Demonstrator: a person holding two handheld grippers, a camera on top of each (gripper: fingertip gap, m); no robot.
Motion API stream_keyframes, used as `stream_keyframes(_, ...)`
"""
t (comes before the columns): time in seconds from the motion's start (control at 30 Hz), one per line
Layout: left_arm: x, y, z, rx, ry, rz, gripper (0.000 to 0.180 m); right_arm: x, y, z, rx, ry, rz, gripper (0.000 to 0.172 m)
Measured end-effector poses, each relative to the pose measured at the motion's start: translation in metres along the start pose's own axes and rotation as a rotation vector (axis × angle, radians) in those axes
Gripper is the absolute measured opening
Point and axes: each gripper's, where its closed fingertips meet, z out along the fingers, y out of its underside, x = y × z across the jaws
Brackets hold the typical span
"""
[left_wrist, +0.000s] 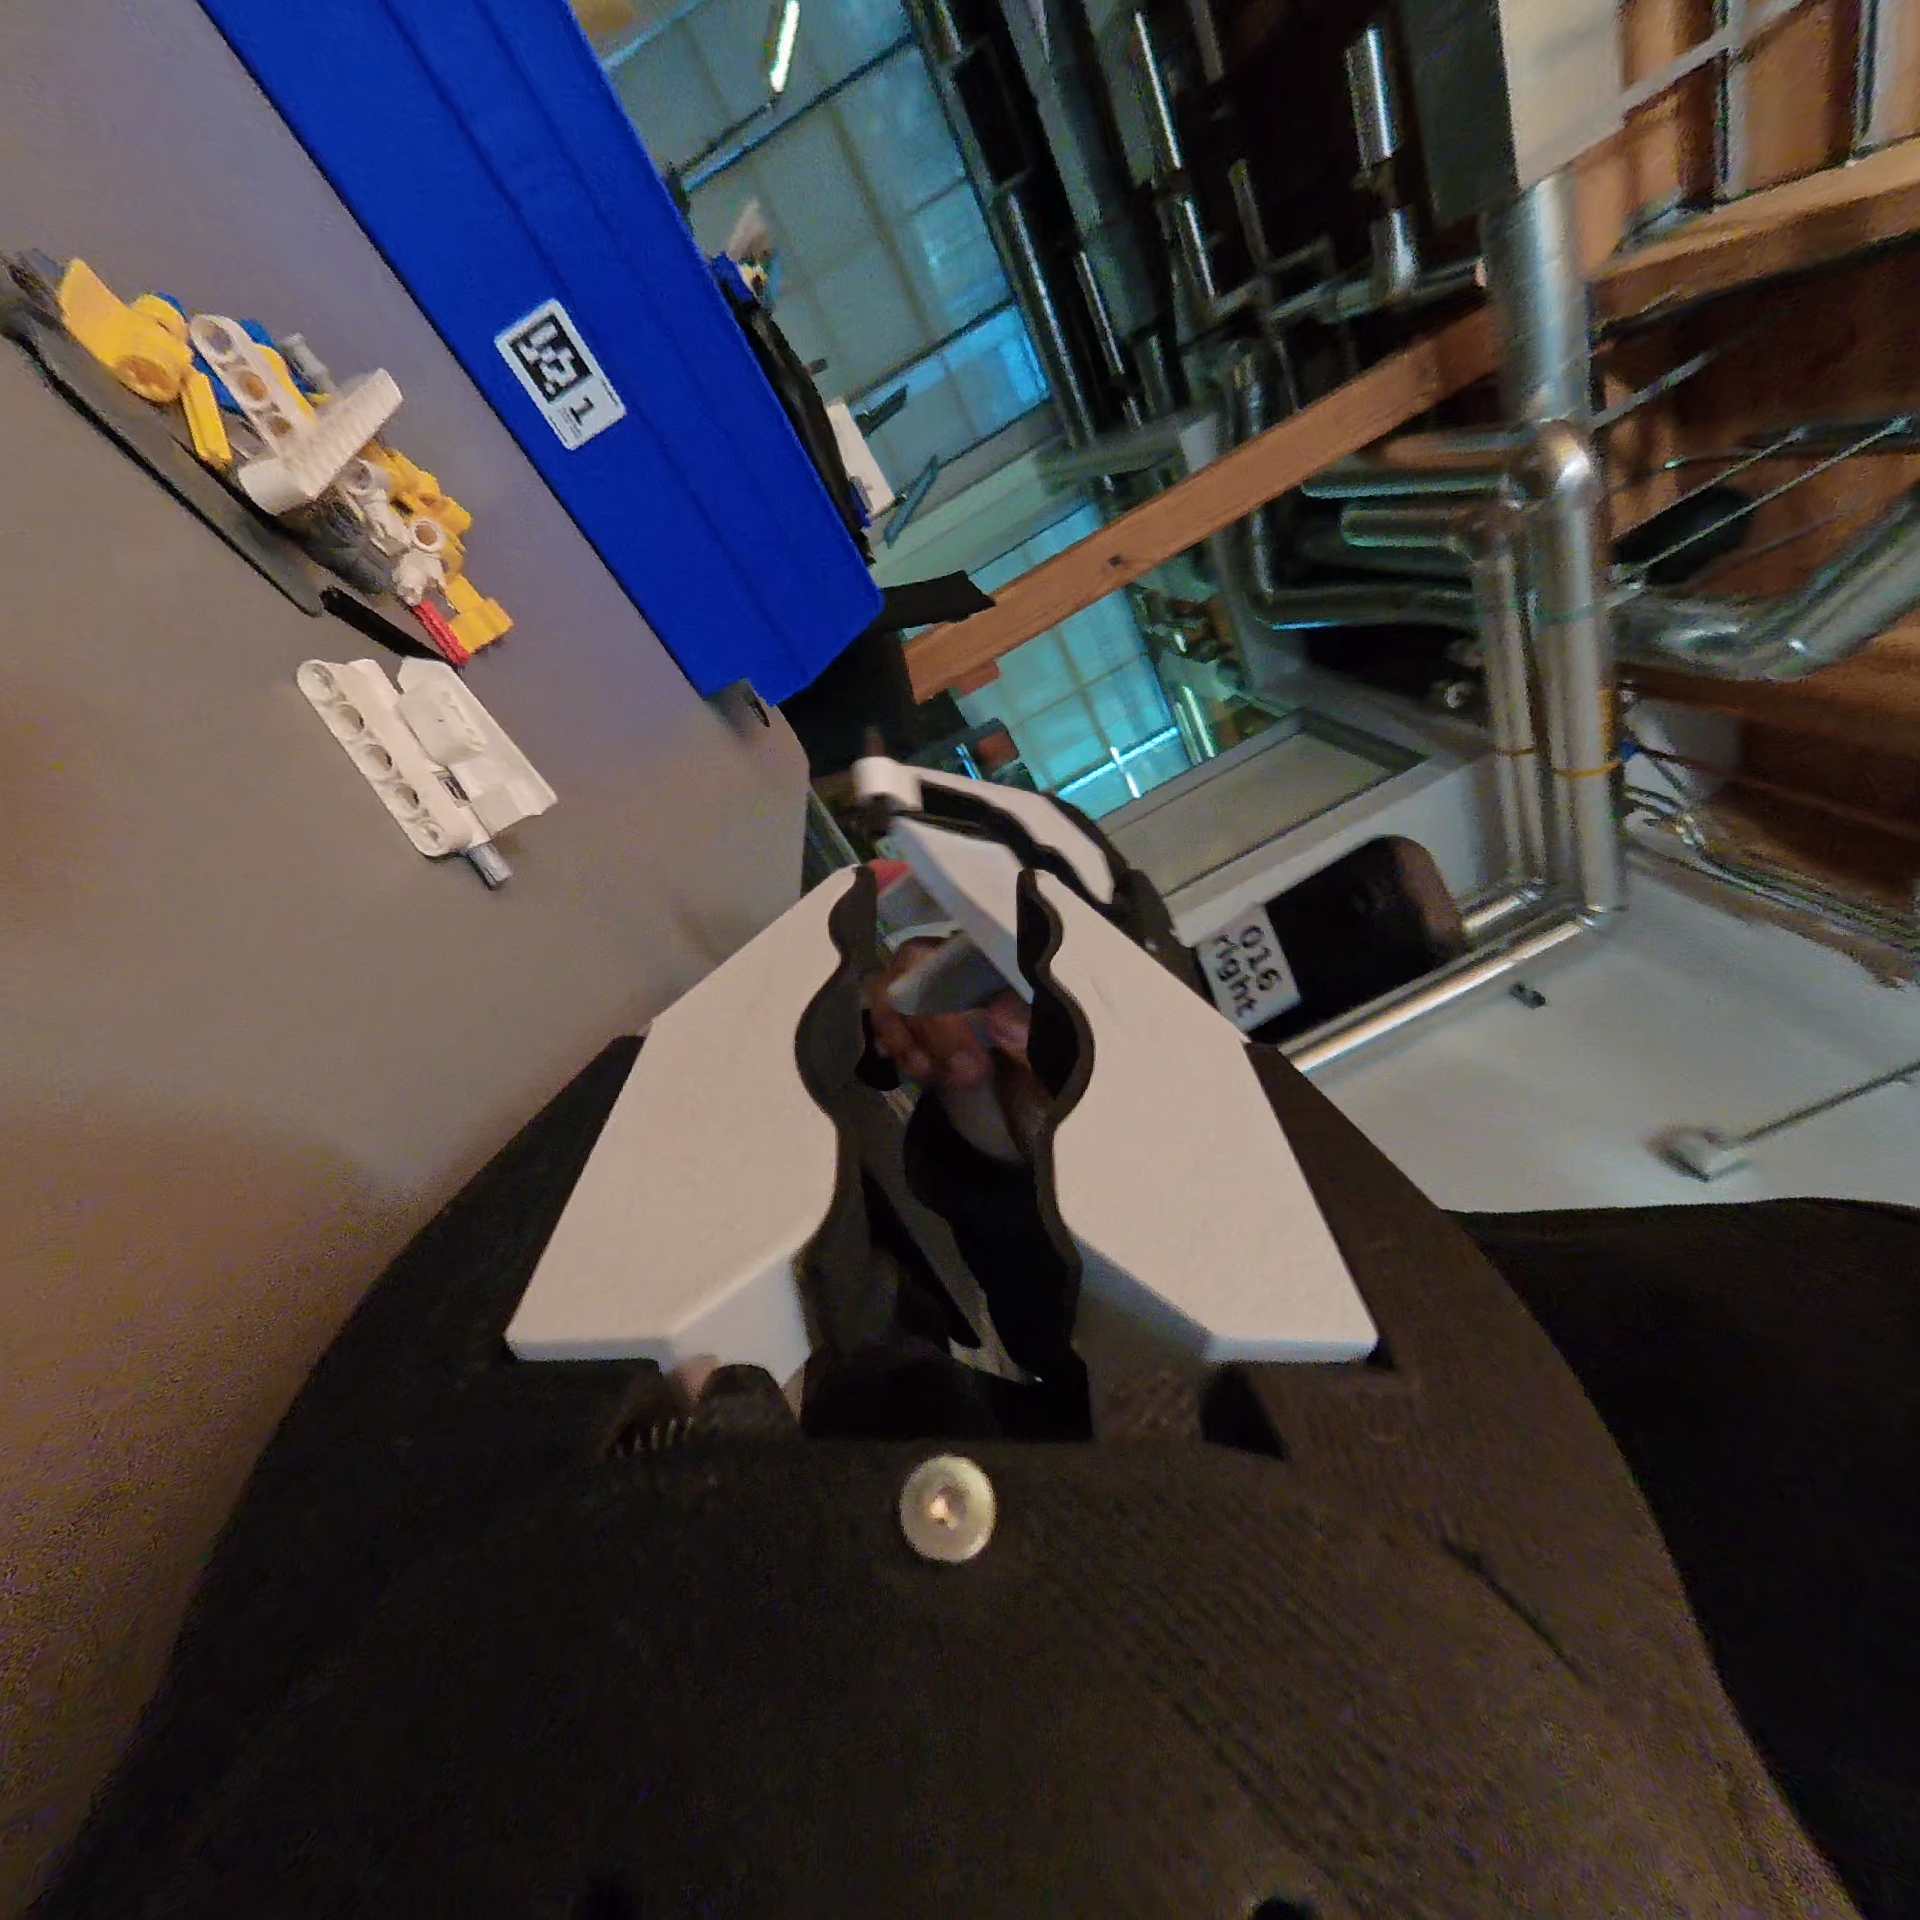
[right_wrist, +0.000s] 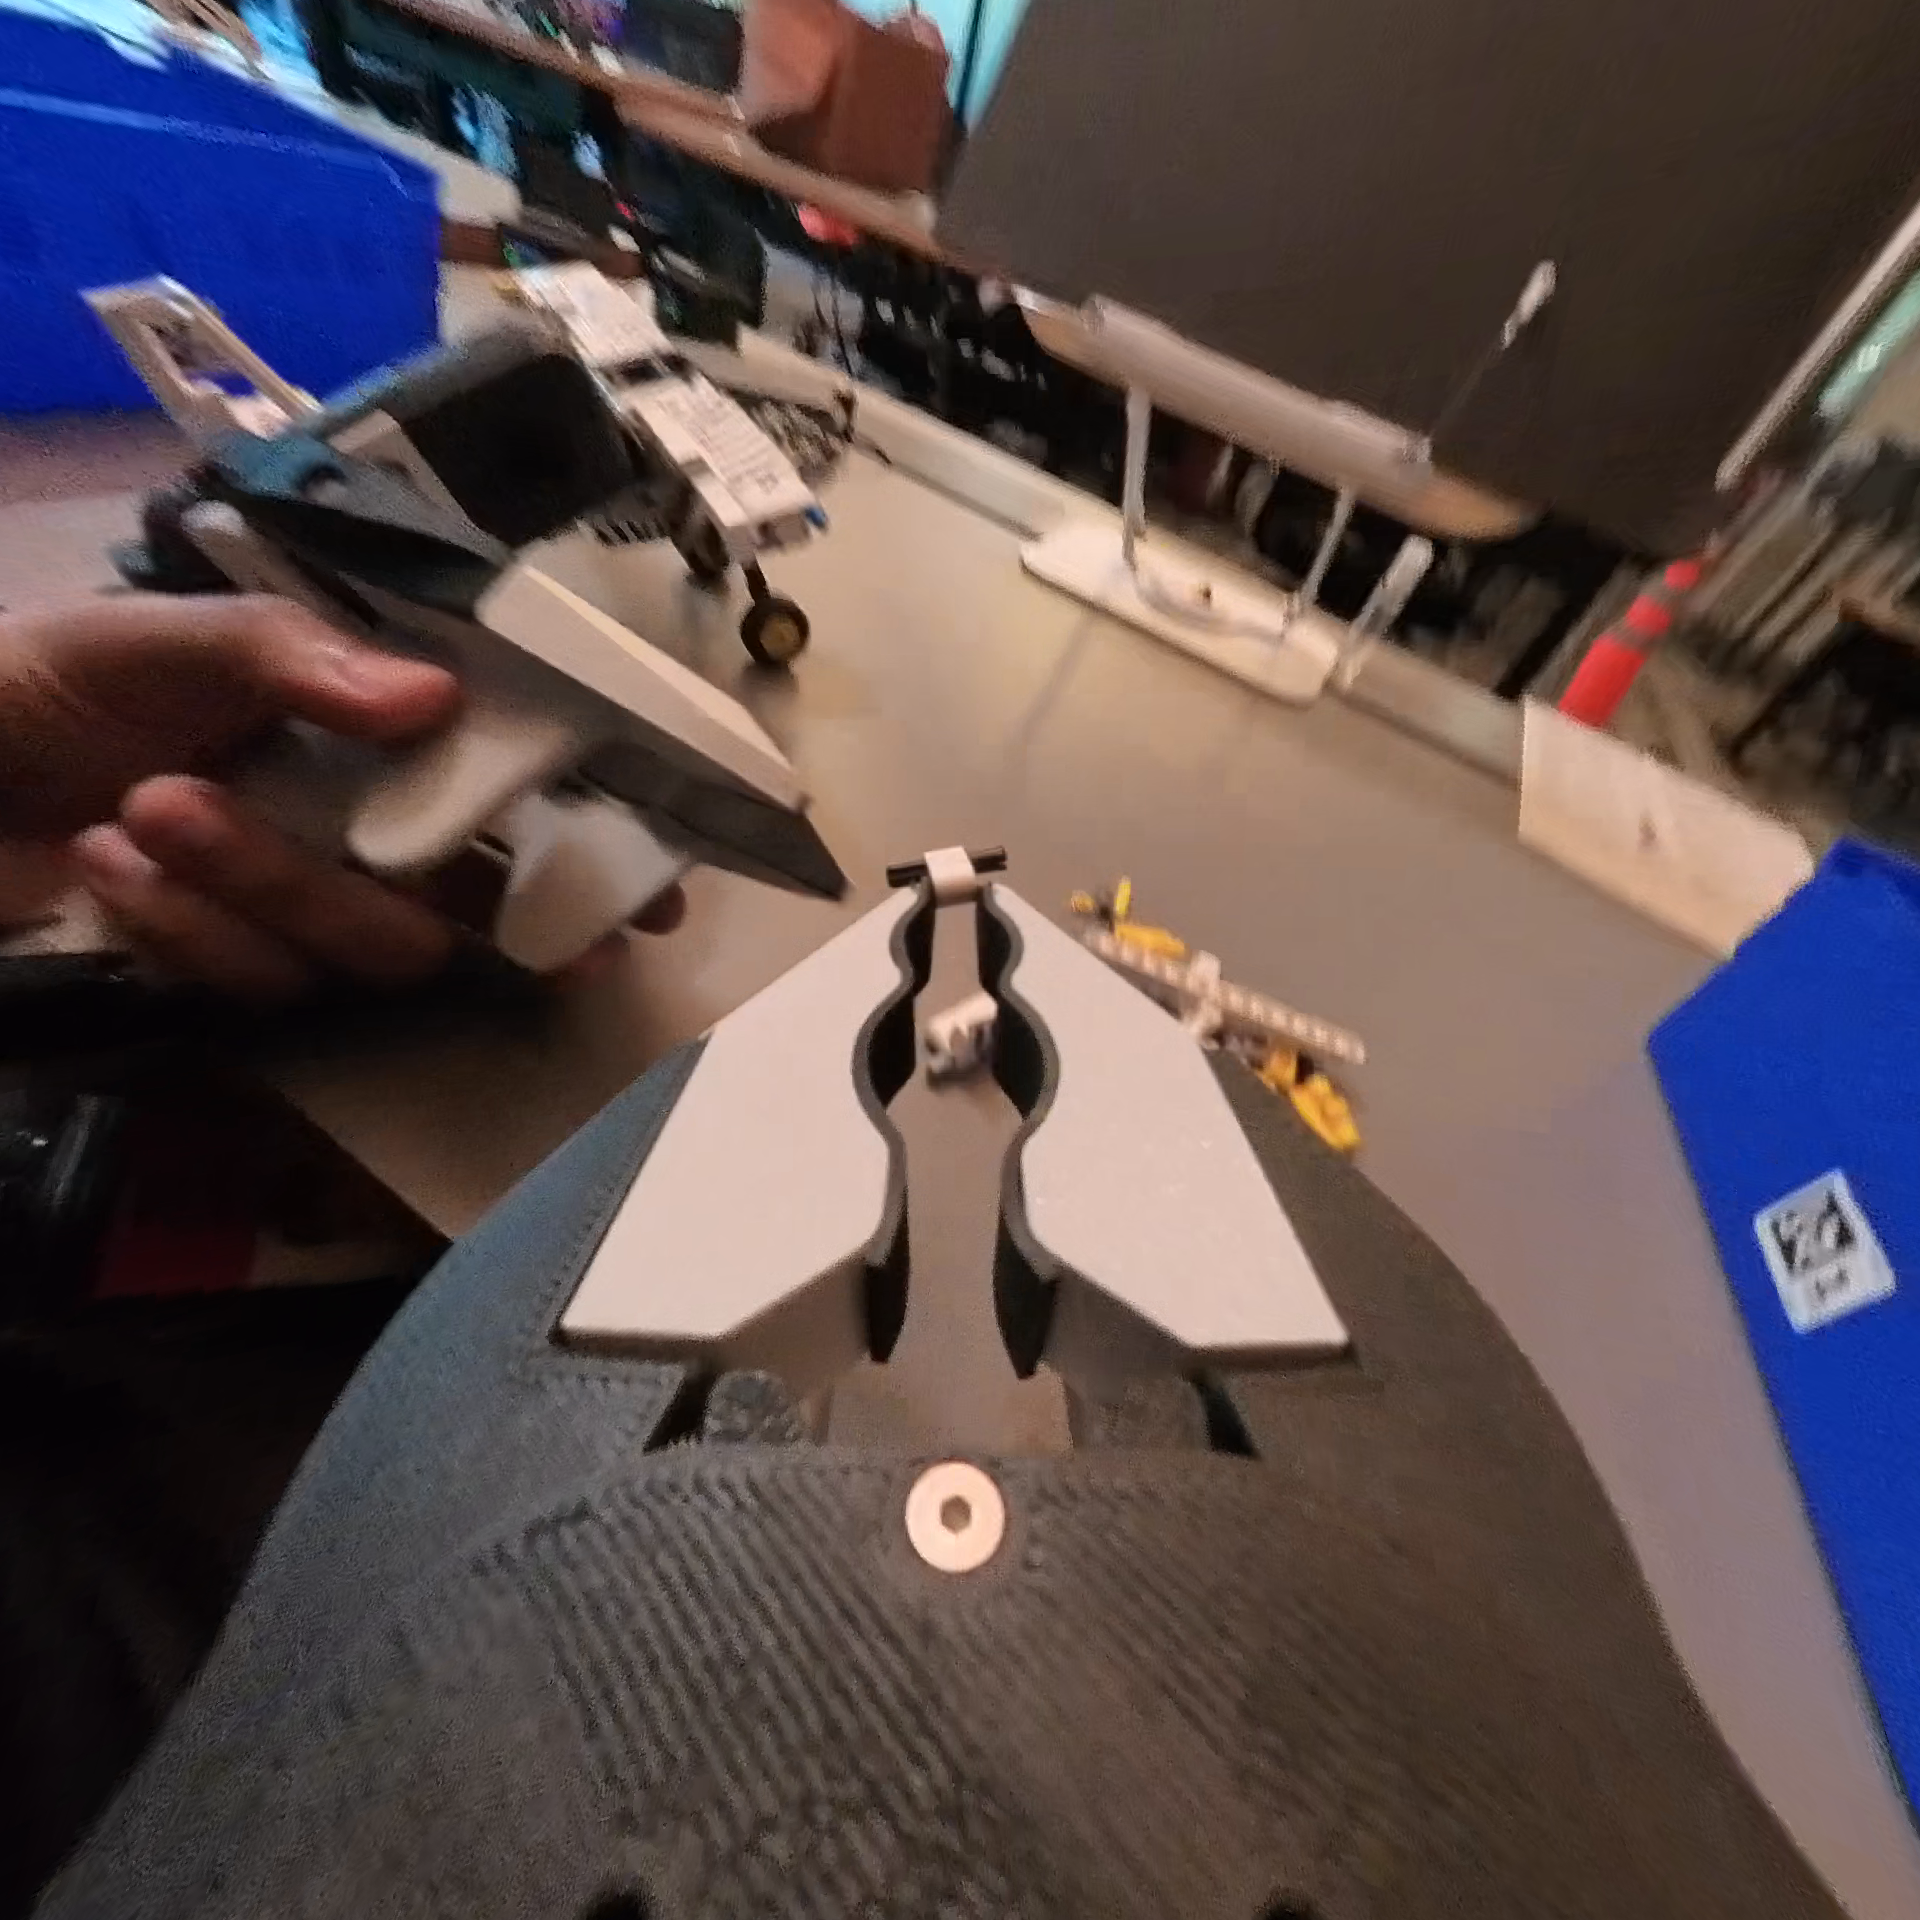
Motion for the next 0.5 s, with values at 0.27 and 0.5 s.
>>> stream_keyframes(0.27, 0.016, -0.019, -0.016, 0.121, 0.17, -0.08, 0.012, -0.034, -0.034, 0.014, 0.151, -0.019, -0.18, 0.005)
stream_keyframes(0.5, 0.021, -0.021, -0.018, 0.133, 0.189, -0.026, 0.003, -0.033, -0.036, 0.011, 0.11, -0.253, 0.241, 0.035)
